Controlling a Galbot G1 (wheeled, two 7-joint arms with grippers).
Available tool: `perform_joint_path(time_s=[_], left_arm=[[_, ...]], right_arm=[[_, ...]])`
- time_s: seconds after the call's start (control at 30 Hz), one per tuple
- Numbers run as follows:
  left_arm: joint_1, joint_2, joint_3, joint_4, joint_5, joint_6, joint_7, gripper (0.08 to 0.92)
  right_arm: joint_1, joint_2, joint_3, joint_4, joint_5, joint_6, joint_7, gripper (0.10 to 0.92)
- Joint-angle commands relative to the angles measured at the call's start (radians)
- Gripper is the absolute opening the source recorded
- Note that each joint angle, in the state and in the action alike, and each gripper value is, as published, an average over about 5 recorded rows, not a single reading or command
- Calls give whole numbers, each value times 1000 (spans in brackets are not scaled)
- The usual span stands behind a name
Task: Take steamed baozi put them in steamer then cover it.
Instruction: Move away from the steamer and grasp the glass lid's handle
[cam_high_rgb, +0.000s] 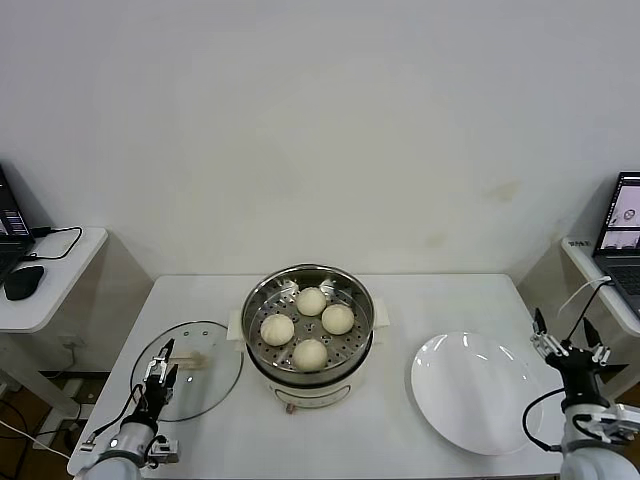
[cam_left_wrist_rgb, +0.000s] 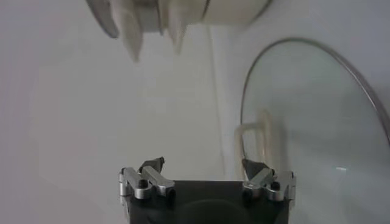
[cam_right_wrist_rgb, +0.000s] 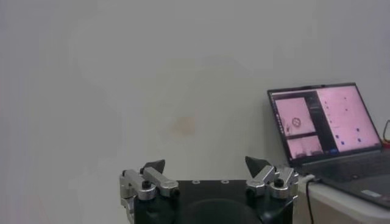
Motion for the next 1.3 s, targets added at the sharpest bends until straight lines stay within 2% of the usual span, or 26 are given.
perform_joint_path(time_s=[0.03,0.7,1.3], left_arm=[[-49,-9,10,30,38,42,44,823],[-106,-59,44,50,7,132,71,823],[-164,-99,51,107,-20,160,38,823]], right_arm=[[-17,11,10,-4,-7,13,4,823],[-30,28,-3,-18,-49,30,1,823],[-44,36,-4,-14,-41,43,1,823]])
